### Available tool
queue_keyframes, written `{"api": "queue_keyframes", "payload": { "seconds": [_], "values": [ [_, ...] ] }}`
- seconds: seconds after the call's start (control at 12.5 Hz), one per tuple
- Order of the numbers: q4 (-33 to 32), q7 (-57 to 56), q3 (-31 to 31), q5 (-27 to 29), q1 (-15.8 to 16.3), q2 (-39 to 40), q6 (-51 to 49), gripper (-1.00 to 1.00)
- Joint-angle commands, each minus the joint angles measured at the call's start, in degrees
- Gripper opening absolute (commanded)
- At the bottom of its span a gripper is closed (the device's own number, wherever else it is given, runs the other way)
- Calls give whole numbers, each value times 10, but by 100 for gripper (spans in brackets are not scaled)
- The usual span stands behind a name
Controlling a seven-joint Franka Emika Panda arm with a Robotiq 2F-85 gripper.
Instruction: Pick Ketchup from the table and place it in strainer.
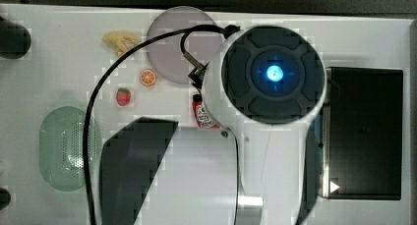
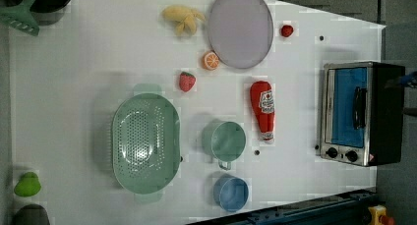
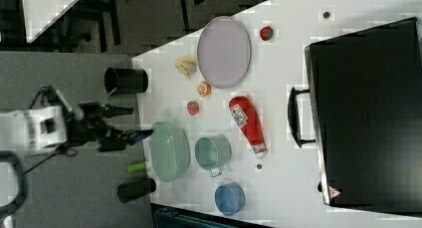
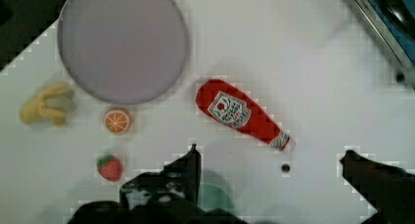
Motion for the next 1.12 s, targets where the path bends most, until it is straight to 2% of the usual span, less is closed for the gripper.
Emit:
{"api": "queue_keyframes", "payload": {
  "seconds": [0.08, 0.32, 0.48, 0.72, 0.96, 1.12],
  "values": [
    [-54, -216, 0, 6, -5, 44, 38, 100],
    [-104, -415, 6, 6, -1, 67, 125, 100],
    [-143, -509, 12, 6, -1, 80, 200, 100],
    [-202, -532, 17, 6, 0, 102, 299, 100],
    [-243, -531, 21, 5, 1, 134, 352, 100],
    [-257, -529, 22, -19, 2, 159, 386, 100]
  ]
}}
